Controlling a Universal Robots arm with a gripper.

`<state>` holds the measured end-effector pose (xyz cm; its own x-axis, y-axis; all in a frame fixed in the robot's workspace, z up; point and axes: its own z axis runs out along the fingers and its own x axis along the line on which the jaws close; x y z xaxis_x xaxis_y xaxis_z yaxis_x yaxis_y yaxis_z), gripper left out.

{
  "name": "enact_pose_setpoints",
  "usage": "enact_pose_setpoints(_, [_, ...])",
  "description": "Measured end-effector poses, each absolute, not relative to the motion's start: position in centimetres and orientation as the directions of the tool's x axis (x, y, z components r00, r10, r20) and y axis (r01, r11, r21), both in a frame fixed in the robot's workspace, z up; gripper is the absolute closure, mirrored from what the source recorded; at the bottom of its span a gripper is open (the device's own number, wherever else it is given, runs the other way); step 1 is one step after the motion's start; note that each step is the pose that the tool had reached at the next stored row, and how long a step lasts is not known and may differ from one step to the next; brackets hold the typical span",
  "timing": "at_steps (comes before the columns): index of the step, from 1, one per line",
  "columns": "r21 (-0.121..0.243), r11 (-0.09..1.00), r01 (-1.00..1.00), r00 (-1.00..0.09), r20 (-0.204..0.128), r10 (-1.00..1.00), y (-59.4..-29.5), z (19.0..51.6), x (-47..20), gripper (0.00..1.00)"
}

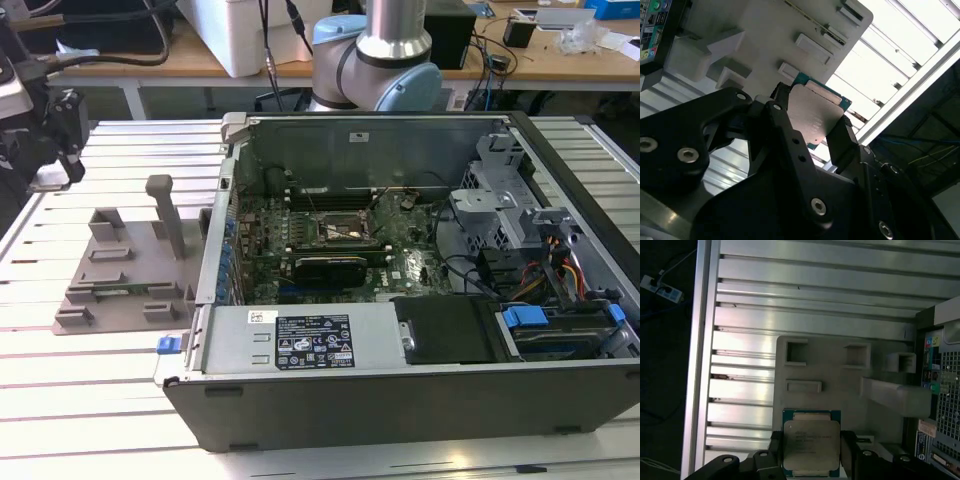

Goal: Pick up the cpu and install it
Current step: 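Pick up the cpu and move it towards the insertion slot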

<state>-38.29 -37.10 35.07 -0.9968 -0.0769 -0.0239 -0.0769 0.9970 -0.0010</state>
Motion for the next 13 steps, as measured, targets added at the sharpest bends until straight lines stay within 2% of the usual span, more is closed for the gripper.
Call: enact_pose_setpoints(13, [-0.001, 0.997, -0.077, -0.997, -0.024, -0.077, -37.1, 37.8, -38.3, 0.45])
